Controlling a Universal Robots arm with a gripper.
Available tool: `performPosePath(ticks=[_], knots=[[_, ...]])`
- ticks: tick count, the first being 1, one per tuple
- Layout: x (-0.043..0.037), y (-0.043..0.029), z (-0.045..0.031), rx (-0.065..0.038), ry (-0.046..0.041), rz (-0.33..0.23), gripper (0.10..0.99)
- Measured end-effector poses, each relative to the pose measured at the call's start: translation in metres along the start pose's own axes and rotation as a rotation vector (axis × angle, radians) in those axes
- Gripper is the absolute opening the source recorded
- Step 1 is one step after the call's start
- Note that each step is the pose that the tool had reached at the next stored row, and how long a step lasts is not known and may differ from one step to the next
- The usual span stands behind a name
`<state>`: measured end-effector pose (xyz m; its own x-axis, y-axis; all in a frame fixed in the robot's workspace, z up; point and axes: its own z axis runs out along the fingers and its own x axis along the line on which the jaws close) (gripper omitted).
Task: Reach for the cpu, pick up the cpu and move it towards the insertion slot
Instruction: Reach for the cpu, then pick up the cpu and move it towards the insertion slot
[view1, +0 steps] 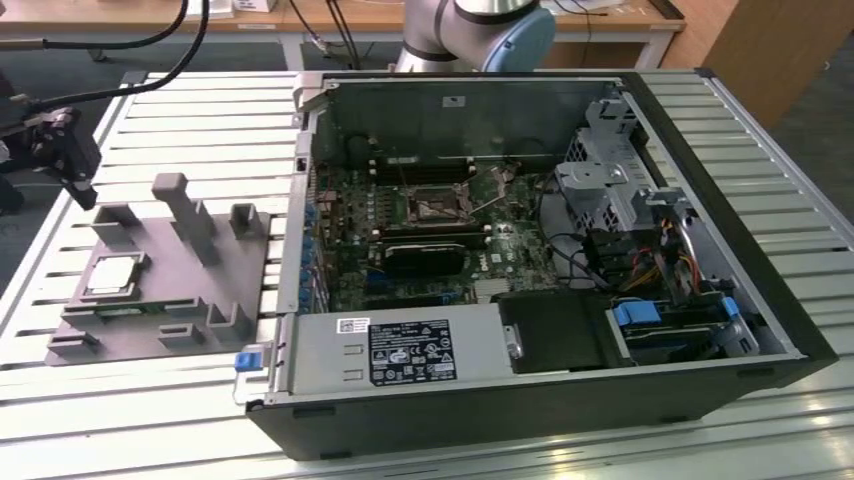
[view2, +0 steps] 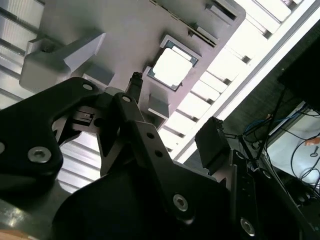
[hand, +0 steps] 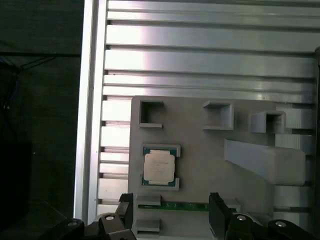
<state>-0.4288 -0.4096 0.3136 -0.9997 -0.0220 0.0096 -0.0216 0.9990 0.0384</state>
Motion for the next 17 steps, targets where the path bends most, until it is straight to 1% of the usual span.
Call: performPosePath(ticks=[8, 14, 17], knots=[[0.0013, -0.0008, 0.0146, 0.000, 0.0000, 0.000, 0.706], [0.0014, -0.0043, 0.0249, 0.000, 0.0001, -0.002, 0.706], [0.0015, -0.0064, 0.0298, -0.006, 0.0000, -0.002, 0.706]])
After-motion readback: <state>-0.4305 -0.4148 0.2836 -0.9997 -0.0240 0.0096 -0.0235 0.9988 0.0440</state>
